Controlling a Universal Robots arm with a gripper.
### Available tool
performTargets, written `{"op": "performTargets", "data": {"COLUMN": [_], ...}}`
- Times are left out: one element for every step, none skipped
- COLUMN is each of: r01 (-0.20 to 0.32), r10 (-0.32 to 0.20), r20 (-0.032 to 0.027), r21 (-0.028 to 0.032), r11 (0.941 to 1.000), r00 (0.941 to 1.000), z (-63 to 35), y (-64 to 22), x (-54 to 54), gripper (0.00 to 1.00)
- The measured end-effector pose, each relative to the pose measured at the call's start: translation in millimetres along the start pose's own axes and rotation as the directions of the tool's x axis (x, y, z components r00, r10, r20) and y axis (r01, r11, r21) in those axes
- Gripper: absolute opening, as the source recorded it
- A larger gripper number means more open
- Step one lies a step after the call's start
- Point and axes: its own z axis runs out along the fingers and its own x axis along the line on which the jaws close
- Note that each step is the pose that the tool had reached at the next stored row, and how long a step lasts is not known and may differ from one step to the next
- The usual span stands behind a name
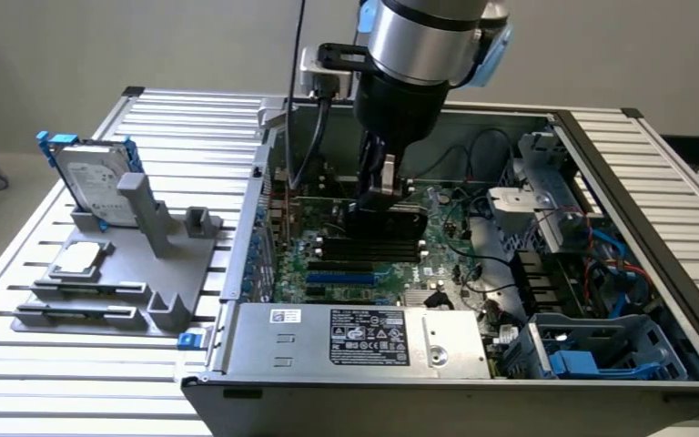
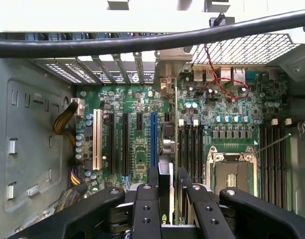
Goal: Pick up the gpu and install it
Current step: 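Insert the gpu into the slot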
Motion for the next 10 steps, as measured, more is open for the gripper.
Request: {"op": "performTargets", "data": {"r01": [0.000,0.000,0.000,0.000,0.000,0.000,0.000,0.000,0.000,0.000], "r10": [0.000,0.000,0.000,0.000,0.000,0.000,0.000,0.000,0.000,0.000], "r20": [0.0003,0.0005,0.0006,0.0007,0.0007,0.0007,0.0009,0.0010,0.0009,0.0008], "r21": [0.0001,0.0002,0.0003,0.0006,0.0008,0.0010,0.0012,0.0013,0.0014,0.0016], "r11": [1.0000,1.0000,1.0000,1.0000,1.0000,1.0000,1.0000,1.0000,1.0000,1.0000], "r00": [1.0000,1.0000,1.0000,1.0000,1.0000,1.0000,1.0000,1.0000,1.0000,1.0000], "z": [0.9,2.2,4.0,5.8,7.5,9.3,11.2,13.0,14.9,16.7], "y": [-0.1,-0.2,-0.3,-0.2,-0.3,-0.4,-0.4,-0.4,-0.3,-0.3], "x": [0.7,1.8,3.0,4.0,5.0,6.0,6.9,7.8,8.9,10.0], "gripper": [0.27,0.27,0.27,0.27,0.27,0.27,0.27,0.27,0.27,0.27]}}
